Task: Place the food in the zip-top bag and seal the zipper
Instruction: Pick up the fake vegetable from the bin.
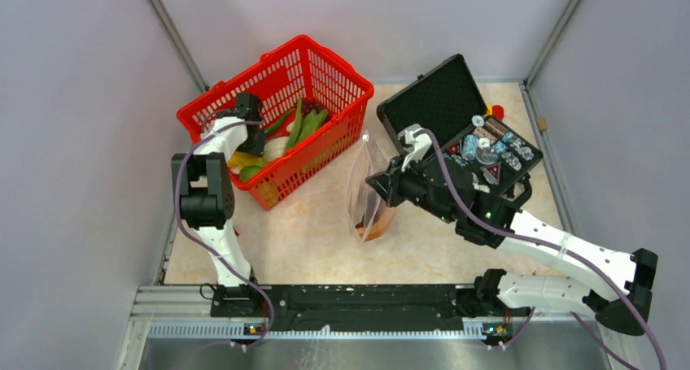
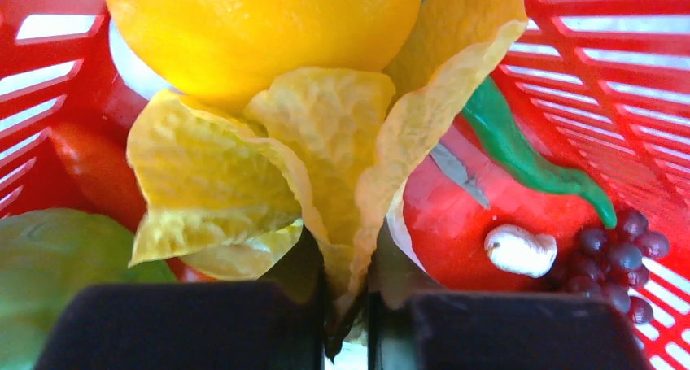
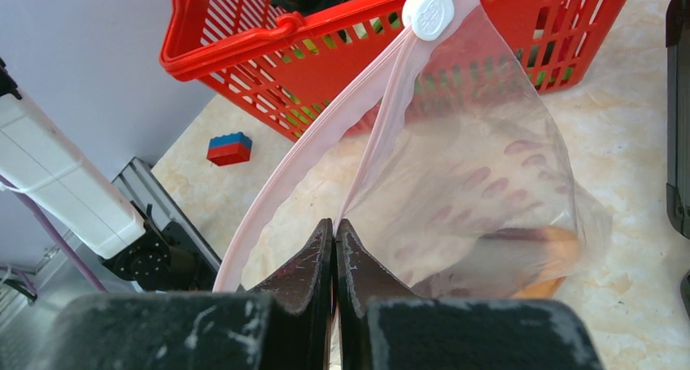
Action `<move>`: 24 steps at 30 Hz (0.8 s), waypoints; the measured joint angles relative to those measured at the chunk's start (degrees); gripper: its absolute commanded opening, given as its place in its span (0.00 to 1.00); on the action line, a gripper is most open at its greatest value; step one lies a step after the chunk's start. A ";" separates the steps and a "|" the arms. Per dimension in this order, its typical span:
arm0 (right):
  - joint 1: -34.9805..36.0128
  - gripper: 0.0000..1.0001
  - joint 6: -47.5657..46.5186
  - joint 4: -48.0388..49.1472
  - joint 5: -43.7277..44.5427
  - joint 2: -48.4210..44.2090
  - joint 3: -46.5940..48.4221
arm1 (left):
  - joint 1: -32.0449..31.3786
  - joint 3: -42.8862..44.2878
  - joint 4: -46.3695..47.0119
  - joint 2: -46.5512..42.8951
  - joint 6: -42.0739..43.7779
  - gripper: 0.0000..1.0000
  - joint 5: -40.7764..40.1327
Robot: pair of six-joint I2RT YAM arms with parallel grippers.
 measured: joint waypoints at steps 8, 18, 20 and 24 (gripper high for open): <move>0.00 0.00 0.13 1.07 0.83 -1.01 -0.85 | -1.42 -5.03 3.45 -7.56 4.07 0.00 -4.11; 0.00 0.00 0.68 1.73 0.83 -0.76 -1.14 | -5.01 -8.87 4.42 -23.23 12.44 0.00 -12.90; 0.00 0.00 0.76 1.75 0.85 -0.74 -1.14 | -5.64 -9.66 4.66 -25.81 14.40 0.00 -14.73; 0.00 0.00 1.20 1.90 0.85 -0.70 -1.20 | -7.72 -11.17 6.80 -30.36 19.28 0.00 -18.78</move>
